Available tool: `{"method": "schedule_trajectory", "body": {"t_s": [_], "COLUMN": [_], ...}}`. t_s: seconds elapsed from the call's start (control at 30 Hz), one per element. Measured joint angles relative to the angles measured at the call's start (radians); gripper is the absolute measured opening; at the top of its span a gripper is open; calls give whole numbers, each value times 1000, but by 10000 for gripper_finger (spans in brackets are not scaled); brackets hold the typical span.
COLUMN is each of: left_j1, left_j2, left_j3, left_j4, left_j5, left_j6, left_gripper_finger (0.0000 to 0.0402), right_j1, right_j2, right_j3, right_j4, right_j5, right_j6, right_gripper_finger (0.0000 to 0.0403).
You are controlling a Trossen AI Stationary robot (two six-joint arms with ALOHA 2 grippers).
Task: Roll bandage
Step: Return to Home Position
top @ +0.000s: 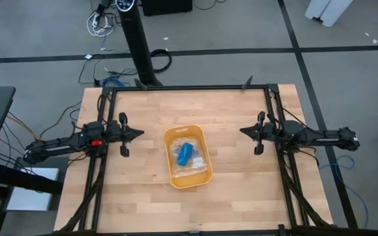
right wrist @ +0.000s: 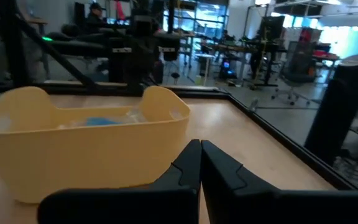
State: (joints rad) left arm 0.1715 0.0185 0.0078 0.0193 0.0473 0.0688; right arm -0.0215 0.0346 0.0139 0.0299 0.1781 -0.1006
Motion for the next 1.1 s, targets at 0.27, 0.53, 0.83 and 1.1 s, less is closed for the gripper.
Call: {"method": "schedule_trajectory", "body": {"t_s": [0.27,0.53,0.83,1.1], "left_j1": [0,1,22,21], "left_j2": [0,0,0,0], "left_j3": [0,0,0,0], "left_j4": [-11,-11,-12,-10], "left_j5": [-76,-81,-95,-102], "left_j6": [74,69,124,135], "left_gripper_finger": [6,6,6,9], "right_j1": [-29,-31,-35,-35], "right_j2": [38,35,-23,-2], "right_j3": [0,1,1,1], "right_j4": [-1,6,-5,-5], "right_j5": [9,2,-29,-26], "right_j6": [-27,-23,-12,-37], "right_gripper_finger": [20,9,12,17]}}
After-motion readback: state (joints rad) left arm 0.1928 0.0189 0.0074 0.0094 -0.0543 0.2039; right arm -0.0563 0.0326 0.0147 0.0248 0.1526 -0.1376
